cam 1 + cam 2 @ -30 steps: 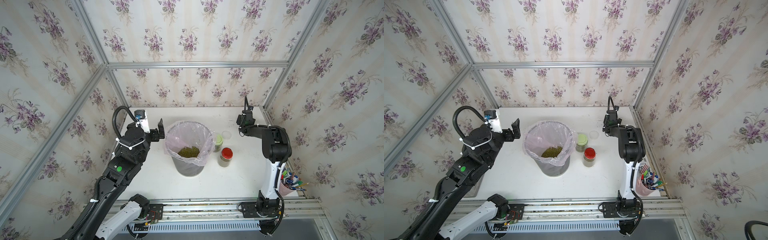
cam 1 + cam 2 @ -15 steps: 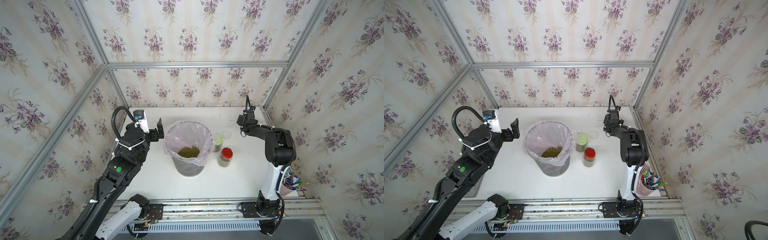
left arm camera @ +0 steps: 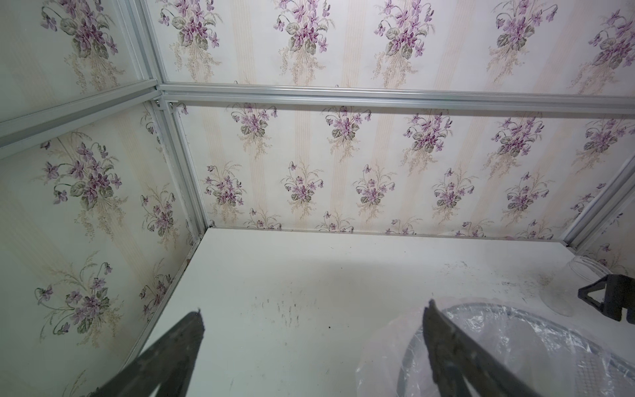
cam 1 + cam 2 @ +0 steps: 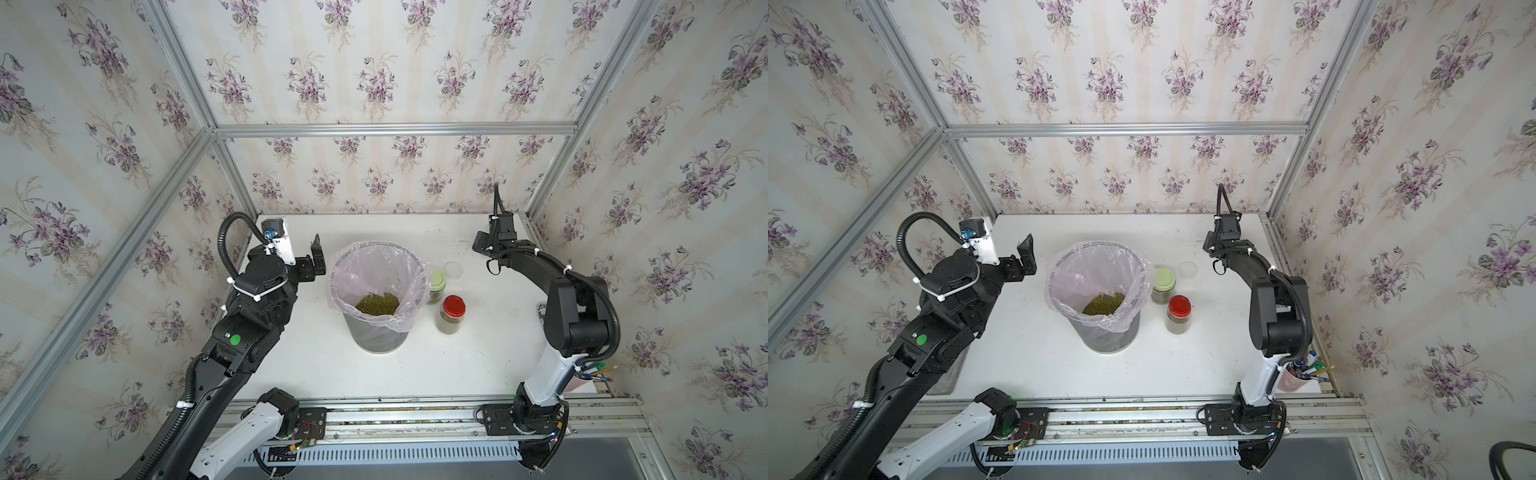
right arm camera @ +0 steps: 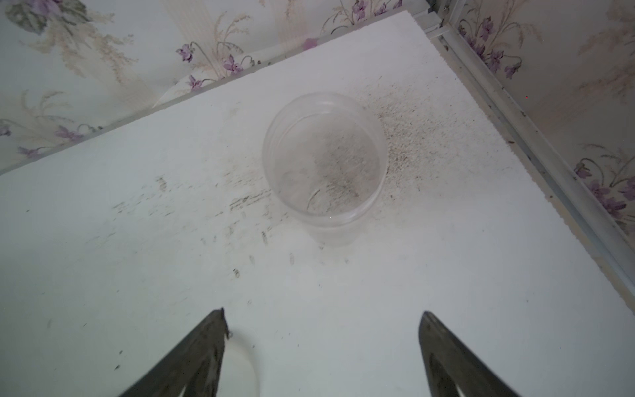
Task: Empty moldy mung beans from jars
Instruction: Place the jar at the center of the board, then pick up the jar from the center of the board.
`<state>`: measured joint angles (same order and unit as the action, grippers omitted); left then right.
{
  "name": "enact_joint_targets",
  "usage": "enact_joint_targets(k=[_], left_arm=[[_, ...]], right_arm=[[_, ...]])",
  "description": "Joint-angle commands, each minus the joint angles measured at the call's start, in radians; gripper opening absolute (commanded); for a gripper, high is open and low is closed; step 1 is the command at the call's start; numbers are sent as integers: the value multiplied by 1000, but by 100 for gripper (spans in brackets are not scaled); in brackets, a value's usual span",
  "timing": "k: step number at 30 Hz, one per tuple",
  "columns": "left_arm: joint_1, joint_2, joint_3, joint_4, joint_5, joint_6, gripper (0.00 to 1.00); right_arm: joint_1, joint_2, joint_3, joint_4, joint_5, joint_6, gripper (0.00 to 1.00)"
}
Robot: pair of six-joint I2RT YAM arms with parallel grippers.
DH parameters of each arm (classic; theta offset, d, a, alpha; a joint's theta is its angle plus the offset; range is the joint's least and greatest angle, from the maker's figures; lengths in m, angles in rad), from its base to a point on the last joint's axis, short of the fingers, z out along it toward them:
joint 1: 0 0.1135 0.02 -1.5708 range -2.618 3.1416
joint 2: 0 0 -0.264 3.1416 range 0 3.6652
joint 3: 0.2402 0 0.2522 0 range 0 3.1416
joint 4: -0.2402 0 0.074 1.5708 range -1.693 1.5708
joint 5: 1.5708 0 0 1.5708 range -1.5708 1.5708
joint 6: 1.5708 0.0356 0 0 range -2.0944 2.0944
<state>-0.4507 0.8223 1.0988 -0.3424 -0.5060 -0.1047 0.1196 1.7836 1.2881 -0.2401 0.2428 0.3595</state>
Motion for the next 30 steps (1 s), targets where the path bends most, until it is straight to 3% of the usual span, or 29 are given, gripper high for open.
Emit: enact_joint_targets(k=[1,8,17,21,30], left_arm=[[0,-5,12,2,-20,2,100],[2,-6,29,-7,-39,2,100],[2,-10,69,-26,-84,-7,100],[2,-8,98,-62,-50,-6,100],[4,5,87,-74,-113,14,100]], right_arm=[[4,-69,-3,-127,-36,39,85],[4,-234,-8,-261,-109,26,84],[8,-401,4,-417,-329,-25,84],[31,-451,22,-486,-328,-25,83],[188,-483,73,-639,-273,-24,83]])
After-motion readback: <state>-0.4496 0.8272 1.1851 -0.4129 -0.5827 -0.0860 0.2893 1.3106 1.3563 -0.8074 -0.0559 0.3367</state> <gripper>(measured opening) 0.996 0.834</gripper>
